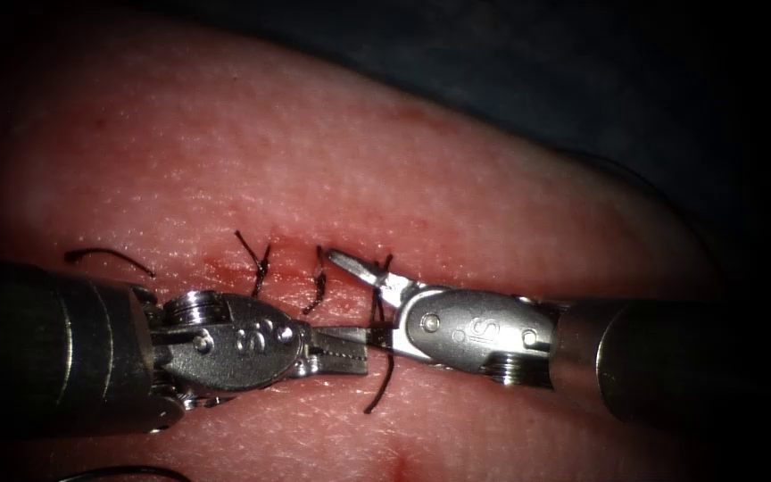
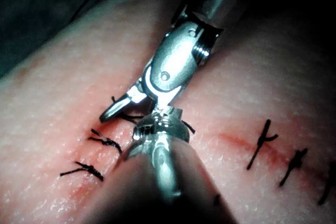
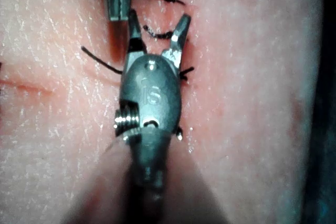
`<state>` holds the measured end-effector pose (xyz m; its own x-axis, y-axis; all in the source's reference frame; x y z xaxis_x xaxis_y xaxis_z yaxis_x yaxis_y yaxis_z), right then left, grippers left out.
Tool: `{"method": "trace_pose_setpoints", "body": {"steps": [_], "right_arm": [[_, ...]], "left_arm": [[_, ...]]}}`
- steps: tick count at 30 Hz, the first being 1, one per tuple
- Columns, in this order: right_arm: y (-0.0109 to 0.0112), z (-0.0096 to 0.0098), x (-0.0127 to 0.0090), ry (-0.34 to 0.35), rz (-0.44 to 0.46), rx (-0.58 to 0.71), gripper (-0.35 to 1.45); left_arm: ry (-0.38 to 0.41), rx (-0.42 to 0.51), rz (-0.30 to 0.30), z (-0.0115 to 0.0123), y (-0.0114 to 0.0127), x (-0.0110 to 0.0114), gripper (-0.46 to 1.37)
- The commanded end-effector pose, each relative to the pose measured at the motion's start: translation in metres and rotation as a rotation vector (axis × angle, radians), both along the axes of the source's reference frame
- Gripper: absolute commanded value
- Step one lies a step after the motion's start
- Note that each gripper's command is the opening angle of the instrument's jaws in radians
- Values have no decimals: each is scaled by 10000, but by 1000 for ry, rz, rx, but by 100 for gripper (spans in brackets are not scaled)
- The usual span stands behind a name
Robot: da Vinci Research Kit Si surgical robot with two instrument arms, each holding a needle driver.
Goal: Wound Closure
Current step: Grab the short suture end with the left tool
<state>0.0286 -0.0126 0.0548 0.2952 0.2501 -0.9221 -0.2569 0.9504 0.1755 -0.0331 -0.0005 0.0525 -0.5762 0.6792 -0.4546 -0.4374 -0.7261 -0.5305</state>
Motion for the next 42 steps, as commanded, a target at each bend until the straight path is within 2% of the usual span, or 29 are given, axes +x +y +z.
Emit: {"method": "trace_pose_setpoints", "body": {"steps": [1, 16, 21, 27, 28, 29, 31, 33, 35, 39, 42], "right_arm": [[0, -1, 0, -1, -1, -3, 85], [11, -12, -18, -8, 2, -10, 83], [22, -21, -34, -19, 14, -20, 83], [36, -31, -63, -35, 42, -17, 83], [38, -33, -69, -39, 45, -21, 83], [39, -33, -73, -41, 50, -20, 82], [41, -35, -81, -44, 58, -18, 82], [42, -35, -88, -47, 65, -17, 83], [43, -36, -94, -49, 71, -16, 83], [48, -41, -106, -58, 83, -15, 82], [49, -42, -110, -60, 90, -14, 83]], "left_arm": [[0, 1, 0, -1, 0, 0, -35], [4, -7, -5, -10, -6, -2, -35], [30, -10, -28, -11, -9, -4, -35], [51, -9, -54, -9, -14, -5, -34], [56, -3, -65, -8, -15, -6, -18], [60, -8, -70, -8, -15, -7, -11], [68, -8, -96, -7, -16, -9, -4], [85, -17, -129, -5, -18, -11, -8], [92, -23, -147, -4, -20, -13, 6], [102, -13, -181, 0, -27, -19, 55], [107, -18, -185, 3, -32, -24, 68]]}}
